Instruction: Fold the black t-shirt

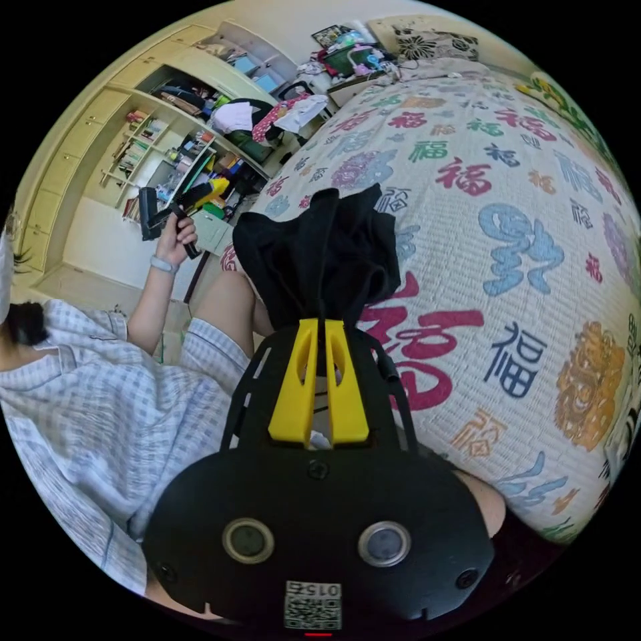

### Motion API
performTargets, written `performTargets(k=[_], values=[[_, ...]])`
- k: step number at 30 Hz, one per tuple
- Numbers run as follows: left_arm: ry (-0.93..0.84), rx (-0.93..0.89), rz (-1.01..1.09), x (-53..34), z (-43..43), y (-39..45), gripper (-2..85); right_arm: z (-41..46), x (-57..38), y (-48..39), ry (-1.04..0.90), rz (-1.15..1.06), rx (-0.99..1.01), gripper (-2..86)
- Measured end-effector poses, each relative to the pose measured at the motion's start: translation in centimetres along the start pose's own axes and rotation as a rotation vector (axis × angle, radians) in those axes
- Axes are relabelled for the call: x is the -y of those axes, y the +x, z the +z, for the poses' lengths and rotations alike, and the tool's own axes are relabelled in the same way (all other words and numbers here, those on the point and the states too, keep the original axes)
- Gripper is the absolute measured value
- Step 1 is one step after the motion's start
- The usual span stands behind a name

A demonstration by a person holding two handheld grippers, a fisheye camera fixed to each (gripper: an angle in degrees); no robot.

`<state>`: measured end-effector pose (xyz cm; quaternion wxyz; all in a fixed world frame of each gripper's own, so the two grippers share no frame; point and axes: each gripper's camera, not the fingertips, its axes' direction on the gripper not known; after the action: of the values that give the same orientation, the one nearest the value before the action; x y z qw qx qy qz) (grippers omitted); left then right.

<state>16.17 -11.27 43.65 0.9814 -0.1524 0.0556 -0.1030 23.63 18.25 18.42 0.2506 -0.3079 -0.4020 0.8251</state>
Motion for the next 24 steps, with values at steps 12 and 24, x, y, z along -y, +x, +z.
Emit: performTargets(k=[12, 24], values=[[-0.543, -0.041, 0.317, -0.3, 14.2, 14.4, 11.2, 3.6, -7.3, -4.2, 0.054, 0.012, 0.046, 0.5], [-0.481, 0.234, 0.335, -6.5, 4.5, 18.3, -0.6, 6.6, -15.7, -9.8, 0.153, 0.039, 0.058, 0.0]])
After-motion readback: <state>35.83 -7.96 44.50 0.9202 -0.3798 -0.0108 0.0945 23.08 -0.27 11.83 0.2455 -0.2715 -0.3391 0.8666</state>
